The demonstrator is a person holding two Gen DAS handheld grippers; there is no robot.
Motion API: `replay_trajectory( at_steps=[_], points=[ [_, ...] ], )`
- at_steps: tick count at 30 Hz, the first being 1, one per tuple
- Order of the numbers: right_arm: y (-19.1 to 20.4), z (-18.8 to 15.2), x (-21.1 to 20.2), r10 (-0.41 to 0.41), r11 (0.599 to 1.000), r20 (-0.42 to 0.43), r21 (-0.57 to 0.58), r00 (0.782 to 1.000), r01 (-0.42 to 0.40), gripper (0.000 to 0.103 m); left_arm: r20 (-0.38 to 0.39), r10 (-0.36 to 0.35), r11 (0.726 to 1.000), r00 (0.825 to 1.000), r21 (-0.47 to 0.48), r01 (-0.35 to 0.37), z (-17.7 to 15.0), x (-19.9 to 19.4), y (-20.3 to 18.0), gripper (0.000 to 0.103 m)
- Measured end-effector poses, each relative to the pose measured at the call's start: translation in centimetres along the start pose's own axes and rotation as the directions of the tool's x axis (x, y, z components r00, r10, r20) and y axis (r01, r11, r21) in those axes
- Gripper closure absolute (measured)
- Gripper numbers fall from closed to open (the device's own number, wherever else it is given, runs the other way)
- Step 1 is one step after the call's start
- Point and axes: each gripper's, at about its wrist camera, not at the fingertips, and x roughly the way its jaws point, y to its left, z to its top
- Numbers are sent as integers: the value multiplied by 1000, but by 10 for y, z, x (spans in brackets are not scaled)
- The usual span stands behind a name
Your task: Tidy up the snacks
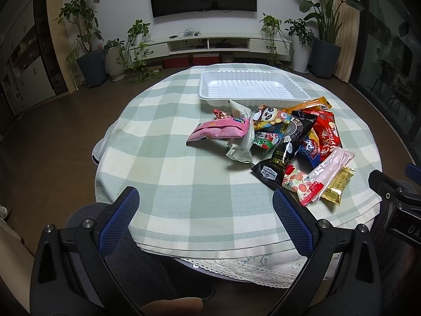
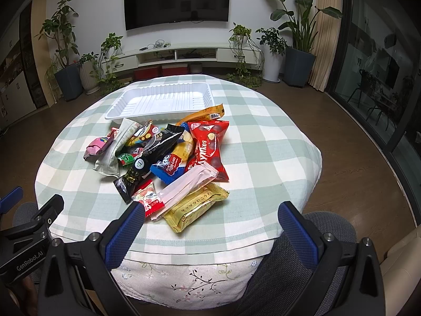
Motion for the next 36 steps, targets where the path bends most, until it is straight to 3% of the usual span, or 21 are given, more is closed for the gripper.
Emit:
replay_trajectory(
  at_steps=[24, 29, 31, 33, 36],
  points=[
    [1, -2, 4, 12, 1000, -3, -2, 1000, -12, 0, -41, -15, 999, 999, -33, 14, 0, 17, 7, 0],
    [5, 1, 11, 47, 999, -11, -3, 999, -47, 0, -17, -44, 999, 999, -33, 44, 3, 22, 10, 0],
    [4, 2, 10, 74, 997, -12, -1, 997, -74, 0, 2, -106, 994, 994, -39, 106, 6, 24, 12, 0],
    [2, 4, 10, 93, 996, -17, -1, 996, -93, 0, -7, -216, 975, 976, -54, 215, 9, 29, 15, 0],
    [-1, 4, 12, 128, 992, -20, 9, 992, -128, 0, -79, -173, 985, 982, -29, 172, 9, 40, 8, 0]
  ],
)
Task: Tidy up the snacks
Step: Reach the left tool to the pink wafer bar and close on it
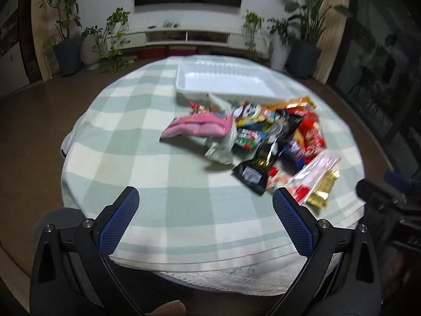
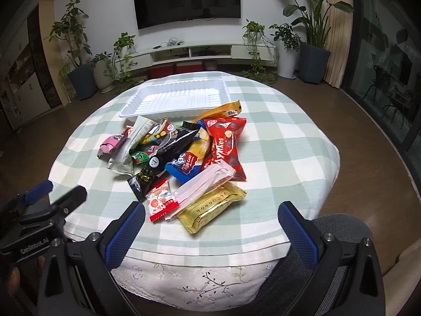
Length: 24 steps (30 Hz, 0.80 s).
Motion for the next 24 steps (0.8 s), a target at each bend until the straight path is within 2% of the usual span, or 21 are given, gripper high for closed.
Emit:
replay_trajectory(
  at_steps=[2, 6, 8, 12, 14, 16, 19, 20, 21, 23, 24],
  points=[
    [-5, 1, 3, 53, 998, -10, 23, 999, -53, 0, -56, -21, 1000, 998, -17, 20, 0, 10, 2, 0],
    [-16, 1, 10, 189, 977, -42, 105, 981, -184, 5, -85, -42, 998, 996, -40, 38, 1, 21, 8, 0],
    [-21, 1, 13, 241, 961, -45, 148, 970, -232, 5, -115, -80, 996, 990, -56, 74, 4, 29, 11, 0],
    [-29, -2, 17, 352, 913, -36, 233, 935, -334, 5, -114, -101, 993, 988, -72, 93, 15, 34, 23, 0],
    [-30, -4, 22, 405, 888, -44, 256, 913, -381, 1, -81, -77, 996, 994, -58, 73, 26, 32, 31, 1],
    [-29, -8, 25, 438, 870, -43, 273, 898, -411, 1, -36, -48, 999, 998, -4, 47, 38, 28, 36, 2],
    [-26, -10, 31, 501, 836, -45, 283, 864, -470, 1, 42, -117, 982, 992, 153, 110, 61, 25, 38, 2],
    [-25, -9, 35, 534, 817, -68, 300, 843, -493, 1, 56, -141, 968, 988, 217, 126, 67, 28, 38, 2],
    [-24, -9, 38, 540, 813, -83, 310, 838, -493, 3, 62, -168, 941, 984, 308, 142, 74, 34, 36, 2],
    [-22, -7, 40, 534, 819, -93, 307, 841, -486, 10, 57, -180, 895, 982, 423, 140, 81, 45, 32, 3],
    [-21, -6, 40, 525, 826, -95, 296, 846, -479, 12, 51, -168, 860, 984, 495, 121, 84, 54, 30, 4]
  ],
)
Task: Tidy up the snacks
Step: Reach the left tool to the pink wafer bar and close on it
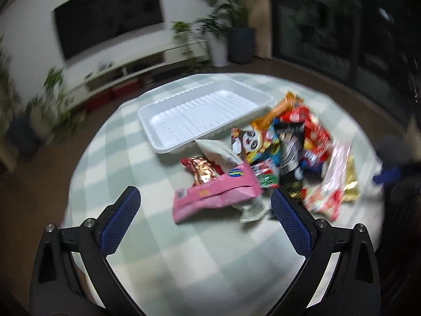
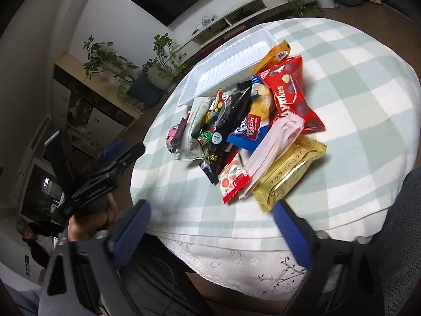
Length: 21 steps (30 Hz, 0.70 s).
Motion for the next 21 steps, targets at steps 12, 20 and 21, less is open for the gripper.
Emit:
replay_trajectory(
  at_steps=[12, 20, 21],
  points=[
    [-13, 6, 6, -36, 999, -14, 19, 999, 37, 12, -93, -120, 906, 988, 396, 148, 11, 55, -6, 13],
    [-18, 5, 8, -39, 999, -24, 30, 999, 40, 12, -207, -193, 876, 959, 404, 263, 9, 84, -14, 15],
    [-18, 5, 8, -40, 999, -25, 32, 999, 41, 12, -221, -185, 872, 958, 412, 264, 8, 85, -14, 15]
  ],
)
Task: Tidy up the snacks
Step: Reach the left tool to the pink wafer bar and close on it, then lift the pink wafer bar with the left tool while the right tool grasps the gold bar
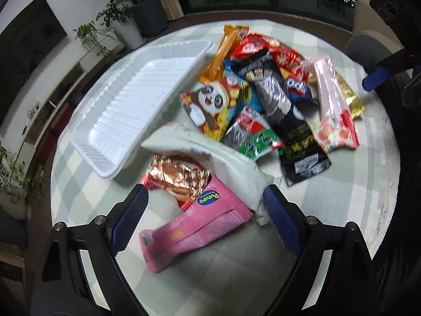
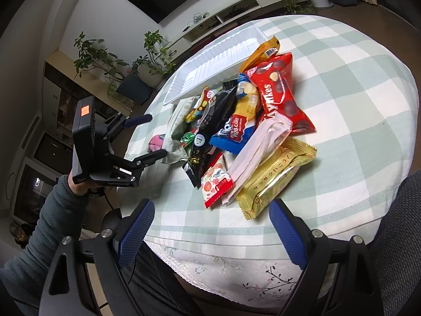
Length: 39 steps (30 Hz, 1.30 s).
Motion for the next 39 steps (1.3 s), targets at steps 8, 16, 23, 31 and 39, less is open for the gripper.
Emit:
replay_trajectory(
  at_steps=[8, 16, 23, 31, 39],
  points=[
    [2, 0, 4, 8, 1000, -19, -9, 1000, -8, 12, -9, 36, 998, 999, 54, -36, -4, -17, 24, 17],
    [2, 0, 13, 6, 1000, -44, -13, 999, -7, 12, -182, 31, 961, 983, 277, 21, -15, 10, 10, 17],
    [-1, 3, 13, -10, 1000, -42, -6, 999, 9, 12, -268, -79, 982, 960, 143, 120, -23, 30, 27, 29],
    [-10, 5, 13, -45, 999, -43, 19, 998, 46, 12, -250, -77, 994, 965, 57, 94, -34, 17, 9, 69],
    [-19, 5, 1, -112, 993, -8, 36, 994, 112, 12, -265, -40, 982, 963, -190, -11, -35, 7, 2, 74]
  ],
)
